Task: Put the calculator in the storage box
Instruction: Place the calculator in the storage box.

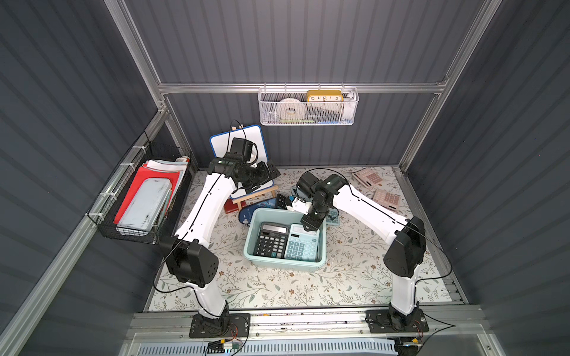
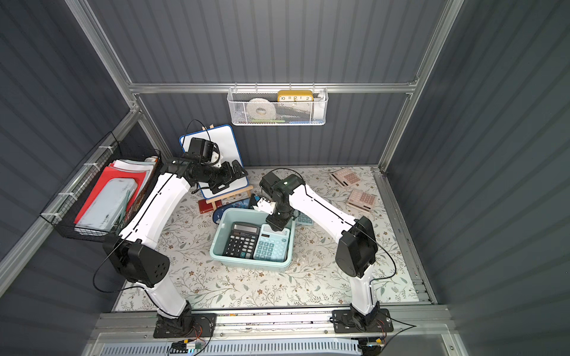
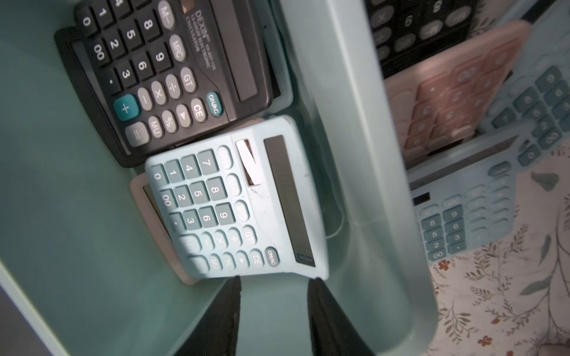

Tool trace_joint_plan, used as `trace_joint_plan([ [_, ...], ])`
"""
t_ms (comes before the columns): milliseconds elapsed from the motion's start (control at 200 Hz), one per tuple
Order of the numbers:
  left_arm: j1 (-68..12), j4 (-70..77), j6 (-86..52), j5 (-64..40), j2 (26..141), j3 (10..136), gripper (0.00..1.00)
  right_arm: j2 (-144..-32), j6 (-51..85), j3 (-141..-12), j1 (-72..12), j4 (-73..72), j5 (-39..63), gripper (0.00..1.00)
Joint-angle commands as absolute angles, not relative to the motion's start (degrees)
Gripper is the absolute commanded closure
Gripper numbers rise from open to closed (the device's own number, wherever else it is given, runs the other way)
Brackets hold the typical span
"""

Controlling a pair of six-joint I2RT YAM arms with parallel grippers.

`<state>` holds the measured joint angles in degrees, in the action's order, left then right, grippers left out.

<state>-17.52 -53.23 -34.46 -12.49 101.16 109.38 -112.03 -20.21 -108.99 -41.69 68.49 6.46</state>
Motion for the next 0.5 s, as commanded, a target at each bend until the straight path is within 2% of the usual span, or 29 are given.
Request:
trace_joint_plan([
  [0, -16.97, -55.31, -33.05, -9.74, 99.65, 107.65, 0.01, -110.94, -16.19, -110.04, -40.93, 66.14, 4.35, 0.55],
  [140, -16.32, -56.63, -33.2, -7.43, 97.77, 104.74, 0.0, -108.14, -9.27, -108.67, -38.88, 61.68, 5.12, 0.47],
  [255, -15.61, -58.17, -33.14, -7.12, 97.17, 102.99, 0.0, -105.03, -5.05, -105.98, -37.39, 57.92, 6.61, 0.3],
  [285, -15.51, -58.38, -33.15, -7.03, 96.96, 102.53, 0.01, -104.24, -4.35, -105.1, -37.08, 56.96, 6.52, 0.14],
  [320, -15.43, -58.45, -33.14, -7.03, 96.79, 102.02, 0.01, -103.21, -3.82, -104.05, -36.8, 55.89, 6.8, 0.02],
  [495, -15.14, -61.71, -32.12, -6.44, 96.86, 100.92, 0.01, -98.33, 1.11, -97.78, -36.13, 49.32, 3.43, 0.01],
])
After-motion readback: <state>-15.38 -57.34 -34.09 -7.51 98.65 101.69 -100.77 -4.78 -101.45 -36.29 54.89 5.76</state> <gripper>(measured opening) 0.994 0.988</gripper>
